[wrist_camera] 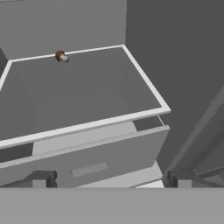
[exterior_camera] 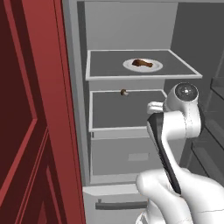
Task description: Retrieve the chicken drumstick from the fridge and place it on the saucepan with marinade on the stove.
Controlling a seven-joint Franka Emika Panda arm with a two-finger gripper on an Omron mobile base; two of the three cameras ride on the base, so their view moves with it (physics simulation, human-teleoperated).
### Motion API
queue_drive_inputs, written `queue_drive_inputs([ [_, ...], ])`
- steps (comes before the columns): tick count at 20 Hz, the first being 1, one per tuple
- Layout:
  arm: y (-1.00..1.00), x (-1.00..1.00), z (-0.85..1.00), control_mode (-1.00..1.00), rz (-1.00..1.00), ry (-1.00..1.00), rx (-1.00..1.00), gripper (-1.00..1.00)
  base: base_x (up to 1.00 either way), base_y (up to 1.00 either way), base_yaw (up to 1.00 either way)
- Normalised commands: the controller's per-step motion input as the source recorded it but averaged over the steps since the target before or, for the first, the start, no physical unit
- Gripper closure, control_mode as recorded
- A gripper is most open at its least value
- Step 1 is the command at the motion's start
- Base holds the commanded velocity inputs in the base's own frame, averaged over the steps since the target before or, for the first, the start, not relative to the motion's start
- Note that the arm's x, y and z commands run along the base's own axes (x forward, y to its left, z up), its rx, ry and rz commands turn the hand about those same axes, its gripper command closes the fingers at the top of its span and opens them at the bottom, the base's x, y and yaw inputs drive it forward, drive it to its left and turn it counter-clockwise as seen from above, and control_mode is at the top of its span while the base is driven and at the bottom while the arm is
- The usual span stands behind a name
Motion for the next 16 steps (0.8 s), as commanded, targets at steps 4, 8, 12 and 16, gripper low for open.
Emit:
queue_drive_inputs([
  [4,0.00,0.00,0.00,1.00,0.00,0.00,0.00,-1.00,0.45,0.00,0.00],
  [8,0.00,0.00,0.00,1.00,0.00,0.00,0.00,-1.00,0.44,0.00,0.00],
  [12,0.00,0.00,0.00,1.00,0.00,0.00,0.00,-1.00,0.22,0.05,-0.01],
  [16,0.01,0.37,-0.01,-1.00,0.00,-0.04,0.00,-1.00,0.08,0.01,0.00],
])
